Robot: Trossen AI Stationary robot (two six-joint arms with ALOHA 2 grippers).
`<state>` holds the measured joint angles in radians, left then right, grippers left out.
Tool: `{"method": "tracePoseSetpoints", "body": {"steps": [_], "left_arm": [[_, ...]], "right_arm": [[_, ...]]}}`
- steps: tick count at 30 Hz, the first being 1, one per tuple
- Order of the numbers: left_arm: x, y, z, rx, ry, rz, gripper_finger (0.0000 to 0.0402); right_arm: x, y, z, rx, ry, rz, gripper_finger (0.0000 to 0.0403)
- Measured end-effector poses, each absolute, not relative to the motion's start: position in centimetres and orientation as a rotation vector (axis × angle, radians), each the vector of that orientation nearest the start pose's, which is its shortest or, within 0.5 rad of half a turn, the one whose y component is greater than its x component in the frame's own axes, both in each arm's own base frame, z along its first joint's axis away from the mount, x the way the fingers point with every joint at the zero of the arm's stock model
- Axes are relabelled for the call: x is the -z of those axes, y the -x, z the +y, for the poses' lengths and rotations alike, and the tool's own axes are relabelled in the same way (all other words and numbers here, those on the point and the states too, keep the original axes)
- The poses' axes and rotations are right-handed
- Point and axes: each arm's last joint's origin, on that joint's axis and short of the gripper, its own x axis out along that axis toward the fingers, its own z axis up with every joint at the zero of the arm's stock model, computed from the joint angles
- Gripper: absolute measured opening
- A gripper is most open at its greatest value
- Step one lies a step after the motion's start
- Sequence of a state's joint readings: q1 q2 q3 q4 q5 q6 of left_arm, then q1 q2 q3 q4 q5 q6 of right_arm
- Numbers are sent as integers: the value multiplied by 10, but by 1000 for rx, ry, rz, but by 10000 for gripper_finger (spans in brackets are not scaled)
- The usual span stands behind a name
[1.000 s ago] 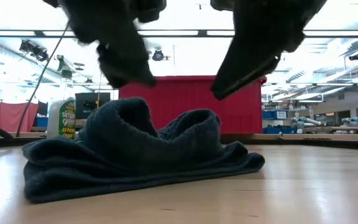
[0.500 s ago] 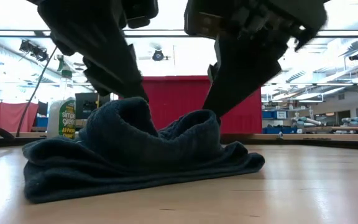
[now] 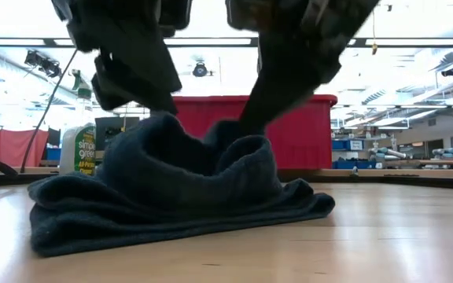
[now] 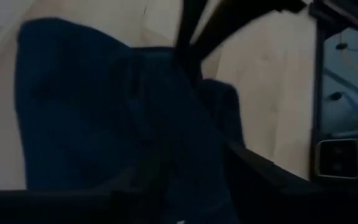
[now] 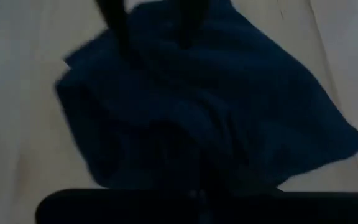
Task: Fold laundry
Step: Fold the blue shorts
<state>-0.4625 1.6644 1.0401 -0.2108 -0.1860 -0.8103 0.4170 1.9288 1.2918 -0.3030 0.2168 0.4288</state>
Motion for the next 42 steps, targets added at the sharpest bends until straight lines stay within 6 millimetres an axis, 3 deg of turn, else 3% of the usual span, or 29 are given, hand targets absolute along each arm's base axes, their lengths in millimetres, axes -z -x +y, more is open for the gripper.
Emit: {"method": "tracePoseSetpoints", "body": {"steps": [7, 13, 17, 20, 25, 28, 30, 37, 42], "left_arm": [[-220, -293, -149, -127, 596, 834, 148], [-213, -285, -165, -129, 574, 864, 148], [-211, -285, -165, -143, 567, 876, 148], [-211, -287, -161, -149, 562, 873, 148], [-212, -291, -155, -155, 562, 857, 148], [-212, -292, -156, -134, 532, 850, 148], [-211, -292, -156, -129, 517, 853, 148], [-194, -299, -155, -249, 545, 838, 148], [-172, -310, -159, -246, 541, 860, 148]], "right_arm": [[-202, -357, 198, -21, -91, 781, 7], [-162, -356, 208, -87, 36, 908, 8], [-143, -362, 206, -96, -10, 961, 28], [-144, -362, 205, -98, -80, 979, 55], [-183, -355, 199, -80, -76, 901, 106], [-208, -350, 191, 20, -51, 809, 130], [-215, -351, 181, 94, -73, 781, 140], [-203, -372, 144, 175, -288, 831, 137], [-217, -371, 137, 243, -438, 780, 122]]}}
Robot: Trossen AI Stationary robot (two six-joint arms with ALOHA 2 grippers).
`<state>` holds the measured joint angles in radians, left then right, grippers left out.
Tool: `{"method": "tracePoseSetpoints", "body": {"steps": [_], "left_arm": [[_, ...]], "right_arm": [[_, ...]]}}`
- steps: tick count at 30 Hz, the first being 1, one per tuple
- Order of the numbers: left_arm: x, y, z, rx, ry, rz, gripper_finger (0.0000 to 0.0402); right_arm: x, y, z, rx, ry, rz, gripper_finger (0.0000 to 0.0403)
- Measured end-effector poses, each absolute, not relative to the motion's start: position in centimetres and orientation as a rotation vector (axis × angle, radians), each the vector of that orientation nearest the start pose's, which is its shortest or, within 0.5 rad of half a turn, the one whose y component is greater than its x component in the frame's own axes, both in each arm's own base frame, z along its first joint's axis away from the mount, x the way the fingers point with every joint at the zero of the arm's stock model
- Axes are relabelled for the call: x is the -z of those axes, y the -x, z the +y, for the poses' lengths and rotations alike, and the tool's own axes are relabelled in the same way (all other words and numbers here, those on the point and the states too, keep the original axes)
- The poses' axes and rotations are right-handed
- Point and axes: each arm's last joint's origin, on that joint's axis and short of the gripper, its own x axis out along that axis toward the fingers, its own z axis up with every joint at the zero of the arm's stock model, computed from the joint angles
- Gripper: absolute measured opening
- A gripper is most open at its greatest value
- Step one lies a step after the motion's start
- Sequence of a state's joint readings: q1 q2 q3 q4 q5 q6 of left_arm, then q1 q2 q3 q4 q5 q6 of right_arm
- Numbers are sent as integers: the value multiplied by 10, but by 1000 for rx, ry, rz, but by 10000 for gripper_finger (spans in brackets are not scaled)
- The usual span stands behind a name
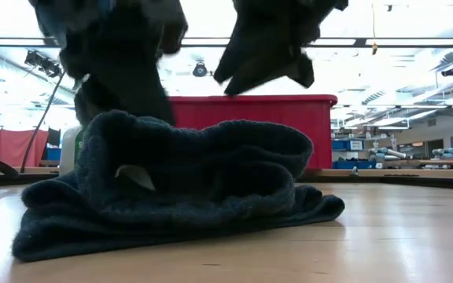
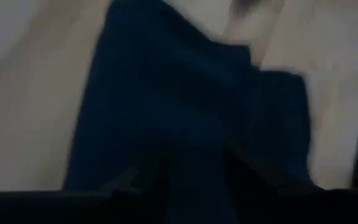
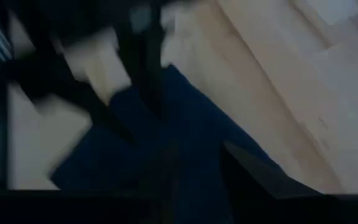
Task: Fold laundry
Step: Fold the blue shorts
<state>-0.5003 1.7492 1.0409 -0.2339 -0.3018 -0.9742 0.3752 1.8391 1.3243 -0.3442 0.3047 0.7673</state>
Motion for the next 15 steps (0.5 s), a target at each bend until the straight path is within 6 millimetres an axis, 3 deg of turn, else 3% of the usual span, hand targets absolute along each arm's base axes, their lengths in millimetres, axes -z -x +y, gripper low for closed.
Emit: {"method": "tracePoseSetpoints", "body": {"steps": [6, 10, 15], "left_arm": [[-144, -290, -149, -483, 559, 1135, 148], [-145, -276, -141, -640, 665, 1279, 148], [-158, -261, -158, -667, 844, 1290, 148]], "right_arm": [[-256, -357, 136, 240, -604, 676, 118], [-276, -347, 138, 251, -604, 601, 118], [-286, -339, 140, 265, -594, 563, 118]]}}
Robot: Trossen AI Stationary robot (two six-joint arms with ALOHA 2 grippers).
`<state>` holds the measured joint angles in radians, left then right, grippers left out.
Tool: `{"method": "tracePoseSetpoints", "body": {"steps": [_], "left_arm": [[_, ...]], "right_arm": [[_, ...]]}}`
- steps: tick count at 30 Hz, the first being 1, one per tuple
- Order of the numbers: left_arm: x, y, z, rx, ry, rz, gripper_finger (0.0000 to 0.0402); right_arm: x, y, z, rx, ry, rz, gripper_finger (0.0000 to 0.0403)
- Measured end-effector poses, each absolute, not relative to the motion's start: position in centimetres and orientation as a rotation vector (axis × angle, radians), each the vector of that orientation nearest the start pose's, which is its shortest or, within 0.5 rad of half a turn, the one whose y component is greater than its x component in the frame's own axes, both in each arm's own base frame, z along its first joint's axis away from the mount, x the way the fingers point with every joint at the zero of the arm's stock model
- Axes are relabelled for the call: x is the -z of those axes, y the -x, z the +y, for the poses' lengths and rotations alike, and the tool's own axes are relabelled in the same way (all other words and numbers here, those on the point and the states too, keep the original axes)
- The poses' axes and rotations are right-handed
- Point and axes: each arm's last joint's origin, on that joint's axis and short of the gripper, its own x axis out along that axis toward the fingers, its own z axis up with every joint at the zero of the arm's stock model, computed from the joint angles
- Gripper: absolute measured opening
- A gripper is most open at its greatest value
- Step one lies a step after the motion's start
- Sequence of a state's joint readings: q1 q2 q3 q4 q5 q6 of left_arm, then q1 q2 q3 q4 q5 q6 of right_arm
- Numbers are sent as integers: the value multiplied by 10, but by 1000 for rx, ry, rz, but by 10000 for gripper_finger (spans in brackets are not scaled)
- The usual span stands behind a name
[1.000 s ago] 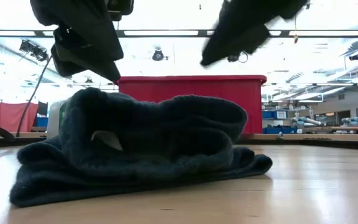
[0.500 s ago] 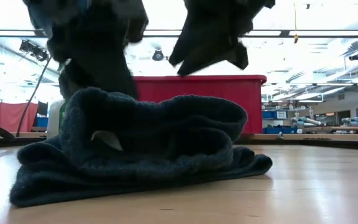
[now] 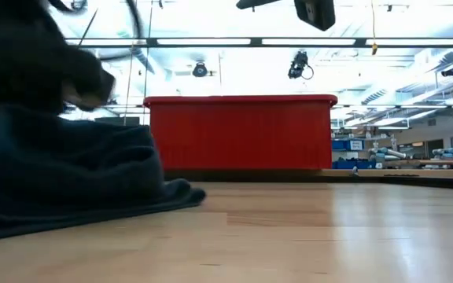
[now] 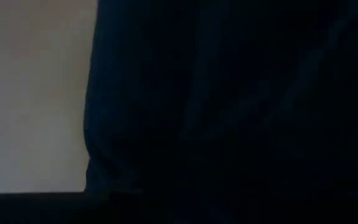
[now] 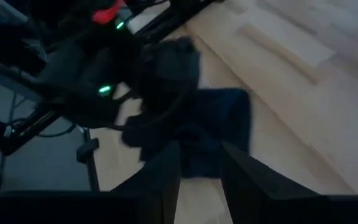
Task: Fold laundry
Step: Fold the blue shorts
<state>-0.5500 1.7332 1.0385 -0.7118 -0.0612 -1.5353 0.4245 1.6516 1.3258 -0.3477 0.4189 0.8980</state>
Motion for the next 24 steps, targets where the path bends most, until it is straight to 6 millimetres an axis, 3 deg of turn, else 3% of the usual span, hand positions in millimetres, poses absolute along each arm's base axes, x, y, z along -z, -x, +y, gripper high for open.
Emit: {"method": "tracePoseSetpoints", "body": {"steps": [4, 9, 11, 16, 20, 24], "left_arm": [[-179, -251, -170, -615, 943, 1214, 148], [-205, -248, -162, -510, 910, 1127, 148], [-213, -254, -156, -427, 810, 1054, 148], [-223, -277, -149, -107, 356, 903, 148], [-215, -285, -147, 107, 42, 927, 148], [-212, -283, -145, 274, -153, 961, 148]], "right_arm": [[-287, -335, 145, 279, -574, 549, 118], [-287, -335, 144, 272, -550, 553, 118], [-287, -336, 142, 274, -537, 553, 118], [-288, -339, 138, 248, -540, 562, 118], [-288, -339, 142, 214, -570, 567, 118], [-289, -334, 155, 186, -627, 577, 118]]}}
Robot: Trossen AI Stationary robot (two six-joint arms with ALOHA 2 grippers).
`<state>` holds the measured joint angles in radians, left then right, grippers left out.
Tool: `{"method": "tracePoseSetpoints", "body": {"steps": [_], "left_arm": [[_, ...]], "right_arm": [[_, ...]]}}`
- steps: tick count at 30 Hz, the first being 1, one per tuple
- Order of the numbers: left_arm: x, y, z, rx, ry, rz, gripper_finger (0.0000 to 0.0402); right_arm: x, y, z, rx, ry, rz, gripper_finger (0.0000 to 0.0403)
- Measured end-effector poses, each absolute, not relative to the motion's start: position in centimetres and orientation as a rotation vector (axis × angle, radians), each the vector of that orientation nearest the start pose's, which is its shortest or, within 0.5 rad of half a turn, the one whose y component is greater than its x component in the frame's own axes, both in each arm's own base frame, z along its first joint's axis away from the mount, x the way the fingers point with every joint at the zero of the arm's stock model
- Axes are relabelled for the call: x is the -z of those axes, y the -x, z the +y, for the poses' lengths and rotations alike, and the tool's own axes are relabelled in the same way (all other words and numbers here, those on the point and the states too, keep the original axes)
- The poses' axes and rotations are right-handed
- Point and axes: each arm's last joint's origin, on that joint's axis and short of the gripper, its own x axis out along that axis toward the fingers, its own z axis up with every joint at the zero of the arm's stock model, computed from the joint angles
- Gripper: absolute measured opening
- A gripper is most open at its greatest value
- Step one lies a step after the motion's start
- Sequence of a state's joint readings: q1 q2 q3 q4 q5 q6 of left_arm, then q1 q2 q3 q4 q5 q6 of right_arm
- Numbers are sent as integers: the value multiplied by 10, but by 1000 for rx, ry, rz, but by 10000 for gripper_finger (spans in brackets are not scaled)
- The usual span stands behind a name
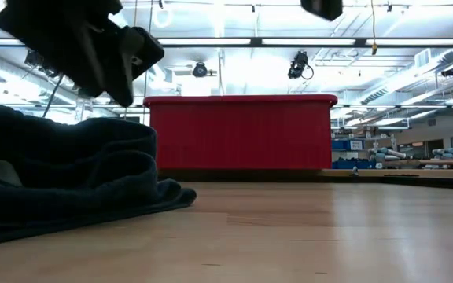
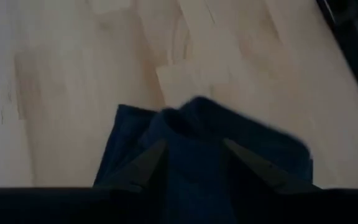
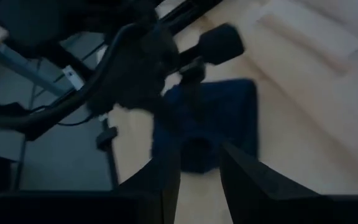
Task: Fold laundry
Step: Fold the blue shorts
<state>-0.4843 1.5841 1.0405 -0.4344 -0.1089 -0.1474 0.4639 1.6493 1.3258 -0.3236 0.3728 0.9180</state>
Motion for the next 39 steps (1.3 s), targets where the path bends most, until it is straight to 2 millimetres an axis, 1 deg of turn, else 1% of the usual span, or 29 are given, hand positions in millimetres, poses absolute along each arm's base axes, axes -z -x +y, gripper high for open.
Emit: {"method": "tracePoseSetpoints", "body": {"steps": [3, 5, 9, 12, 14, 18, 20, 21, 23, 27, 28, 30, 32, 34, 39], "left_arm": [[-211, -280, -144, 315, -197, 990, 148], [-210, -278, -143, 380, -216, 1019, 148], [-204, -280, -147, 460, -200, 1032, 148], [-201, -289, -151, 486, -221, 963, 148], [-194, -298, -150, 482, -218, 937, 148], [-176, -316, -143, 445, -190, 930, 148], [-173, -323, -139, 440, -167, 905, 148], [-174, -326, -137, 436, -151, 901, 148], [-188, -336, -134, 424, -133, 868, 148], [-235, -346, -128, 420, -163, 843, 148], [-243, -346, -126, 425, -186, 869, 148], [-254, -339, -122, 446, -253, 988, 148], [-257, -332, -119, 490, -337, 1074, 146], [-253, -324, -116, 538, -409, 1145, 141], [-228, -316, -112, 593, -465, 1195, 126]], "right_arm": [[-289, -328, 165, 186, -637, 569, 118], [-289, -325, 170, 202, -634, 559, 118], [-288, -321, 176, 232, -648, 541, 118], [-288, -319, 179, 237, -669, 537, 118], [-288, -319, 180, 247, -683, 529, 118], [-288, -317, 182, 247, -692, 526, 118], [-288, -316, 183, 252, -706, 527, 118], [-288, -316, 183, 257, -708, 527, 118], [-288, -316, 184, 257, -708, 526, 118], [-288, -317, 180, 282, -703, 514, 118], [-288, -318, 178, 288, -704, 514, 118], [-288, -320, 175, 295, -707, 514, 118], [-287, -321, 173, 301, -709, 512, 118], [-287, -322, 172, 303, -711, 511, 118], [-287, -322, 171, 305, -711, 511, 118]]}}
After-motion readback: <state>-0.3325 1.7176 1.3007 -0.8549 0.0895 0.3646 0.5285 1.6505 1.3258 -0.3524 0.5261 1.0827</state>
